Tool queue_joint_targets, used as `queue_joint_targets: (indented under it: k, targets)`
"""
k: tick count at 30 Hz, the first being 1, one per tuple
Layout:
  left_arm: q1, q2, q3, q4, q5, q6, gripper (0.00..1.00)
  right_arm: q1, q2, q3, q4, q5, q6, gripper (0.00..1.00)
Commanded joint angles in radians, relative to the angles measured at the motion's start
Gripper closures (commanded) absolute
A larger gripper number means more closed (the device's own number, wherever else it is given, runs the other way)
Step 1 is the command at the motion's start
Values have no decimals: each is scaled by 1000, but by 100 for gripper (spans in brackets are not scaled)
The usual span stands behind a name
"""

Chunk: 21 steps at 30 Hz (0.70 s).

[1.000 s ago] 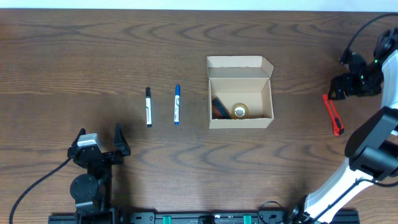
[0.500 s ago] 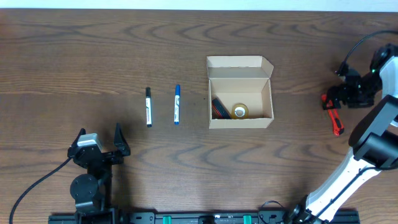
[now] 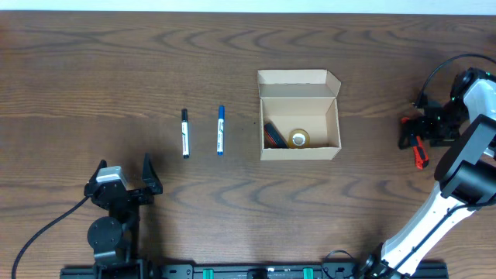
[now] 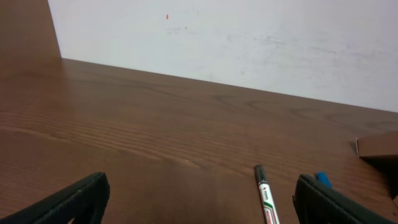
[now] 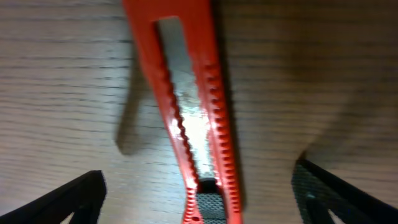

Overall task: Pack container
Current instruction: 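Lower the right gripper and grasp the red box cutter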

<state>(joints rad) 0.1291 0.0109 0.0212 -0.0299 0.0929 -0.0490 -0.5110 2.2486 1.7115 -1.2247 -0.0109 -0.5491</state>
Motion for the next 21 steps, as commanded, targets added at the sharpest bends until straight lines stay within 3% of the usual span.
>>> queue_joint_targets:
  k: [1,21]
  targets:
    - [1,-7,-16,-38,8,3,5,8,1,-9,3,50,30,7]
    - [1,-7,-16,-38,8,4,4,74,1,-9,50,139,36,5]
